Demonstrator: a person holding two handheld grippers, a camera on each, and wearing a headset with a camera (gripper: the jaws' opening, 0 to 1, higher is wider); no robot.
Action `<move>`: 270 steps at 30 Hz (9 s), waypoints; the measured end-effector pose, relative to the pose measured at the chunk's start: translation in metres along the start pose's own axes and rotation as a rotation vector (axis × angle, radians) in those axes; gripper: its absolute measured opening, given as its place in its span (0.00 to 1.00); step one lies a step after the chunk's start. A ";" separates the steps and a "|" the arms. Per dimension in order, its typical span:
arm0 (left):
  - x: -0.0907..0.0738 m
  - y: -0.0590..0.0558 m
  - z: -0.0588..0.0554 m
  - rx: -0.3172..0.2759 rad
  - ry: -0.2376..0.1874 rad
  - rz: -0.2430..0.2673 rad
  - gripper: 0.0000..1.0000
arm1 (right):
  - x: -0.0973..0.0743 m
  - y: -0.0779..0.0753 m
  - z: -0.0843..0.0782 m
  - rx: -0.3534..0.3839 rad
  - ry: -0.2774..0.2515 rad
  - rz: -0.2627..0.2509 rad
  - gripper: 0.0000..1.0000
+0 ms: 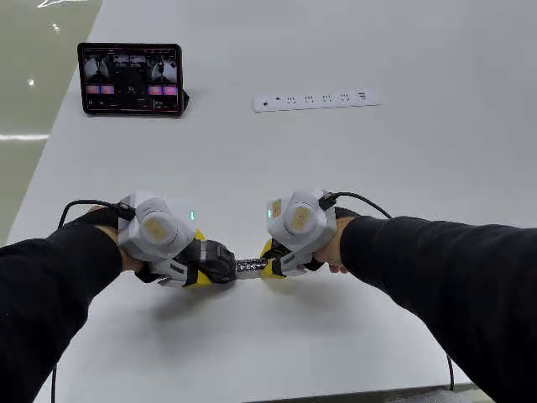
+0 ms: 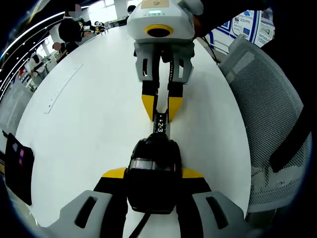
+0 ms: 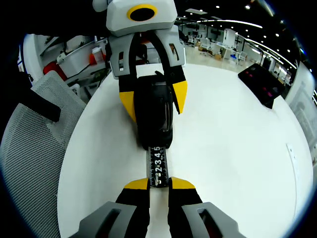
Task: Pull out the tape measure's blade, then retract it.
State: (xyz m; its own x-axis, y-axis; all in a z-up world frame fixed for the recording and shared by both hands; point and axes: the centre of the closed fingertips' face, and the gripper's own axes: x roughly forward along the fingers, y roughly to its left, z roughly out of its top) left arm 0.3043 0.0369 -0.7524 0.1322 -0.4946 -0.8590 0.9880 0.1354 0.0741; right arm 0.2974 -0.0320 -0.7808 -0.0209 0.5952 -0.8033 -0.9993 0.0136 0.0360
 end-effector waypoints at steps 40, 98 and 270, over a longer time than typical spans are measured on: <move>0.002 0.002 -0.002 0.014 0.010 -0.001 0.33 | -0.014 0.003 -0.018 0.038 0.018 -0.006 0.09; 0.000 -0.003 -0.001 0.022 0.007 0.009 0.33 | -0.043 0.002 -0.055 0.075 0.054 -0.011 0.09; 0.004 0.000 0.000 0.015 0.002 0.015 0.33 | -0.114 -0.001 -0.150 0.150 0.134 -0.041 0.10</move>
State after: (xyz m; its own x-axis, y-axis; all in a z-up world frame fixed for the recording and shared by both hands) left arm 0.3050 0.0353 -0.7557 0.1468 -0.4910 -0.8587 0.9870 0.1299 0.0945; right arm 0.2961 -0.2201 -0.7784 0.0059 0.4799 -0.8773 -0.9835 0.1615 0.0818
